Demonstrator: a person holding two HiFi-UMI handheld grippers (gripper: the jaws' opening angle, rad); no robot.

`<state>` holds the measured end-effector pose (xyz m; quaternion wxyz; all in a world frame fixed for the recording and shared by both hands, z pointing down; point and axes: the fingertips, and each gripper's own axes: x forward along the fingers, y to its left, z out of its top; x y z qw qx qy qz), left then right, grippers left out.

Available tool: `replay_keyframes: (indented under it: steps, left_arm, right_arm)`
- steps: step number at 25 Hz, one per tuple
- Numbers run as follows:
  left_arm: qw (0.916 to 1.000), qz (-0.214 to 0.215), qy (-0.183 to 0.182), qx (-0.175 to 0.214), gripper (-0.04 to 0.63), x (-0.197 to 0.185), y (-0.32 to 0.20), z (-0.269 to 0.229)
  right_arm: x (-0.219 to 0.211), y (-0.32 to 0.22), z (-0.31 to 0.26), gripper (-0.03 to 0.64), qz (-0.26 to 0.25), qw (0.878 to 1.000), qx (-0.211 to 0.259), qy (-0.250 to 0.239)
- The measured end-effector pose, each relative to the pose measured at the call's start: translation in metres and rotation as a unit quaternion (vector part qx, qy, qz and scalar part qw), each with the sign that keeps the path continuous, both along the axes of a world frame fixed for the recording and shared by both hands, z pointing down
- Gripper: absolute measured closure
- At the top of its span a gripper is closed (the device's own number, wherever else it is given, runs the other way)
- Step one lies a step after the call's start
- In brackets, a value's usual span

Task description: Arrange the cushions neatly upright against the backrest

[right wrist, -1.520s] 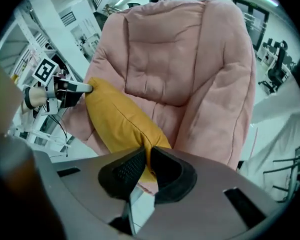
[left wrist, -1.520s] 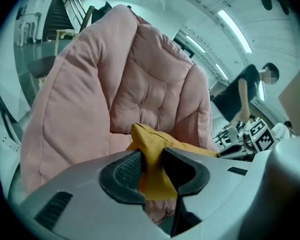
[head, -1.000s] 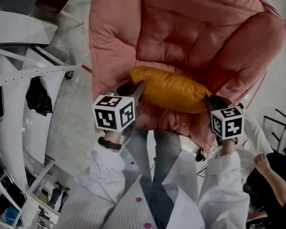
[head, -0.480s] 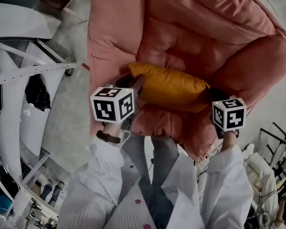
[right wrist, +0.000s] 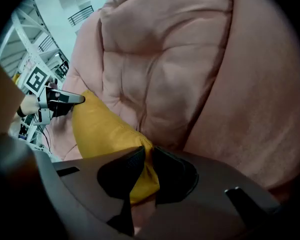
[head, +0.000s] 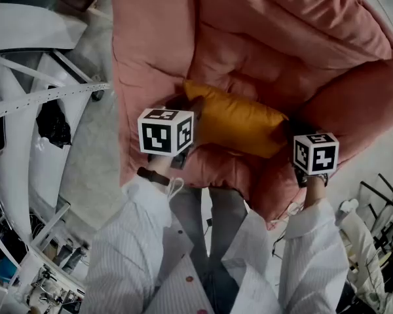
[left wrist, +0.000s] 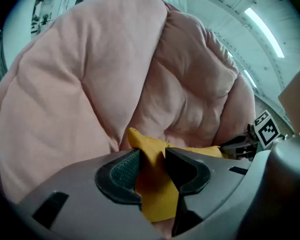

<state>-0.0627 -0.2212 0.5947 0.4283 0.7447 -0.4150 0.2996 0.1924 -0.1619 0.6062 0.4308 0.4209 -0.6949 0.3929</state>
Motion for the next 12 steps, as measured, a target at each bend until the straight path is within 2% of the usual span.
replay_keyframes:
  steps: [7,12]
  left_arm:
    - [0.9999,0.009,-0.013,0.003,0.438,0.010,-0.013,0.021]
    - [0.9999,-0.009,0.005,-0.004,0.422,0.004,-0.011,0.017]
  right_arm:
    - [0.009,0.000,0.013,0.568,0.016,1.000,0.007,0.007]
    - [0.006,0.002,0.012,0.568,0.022,1.000,0.000,0.002]
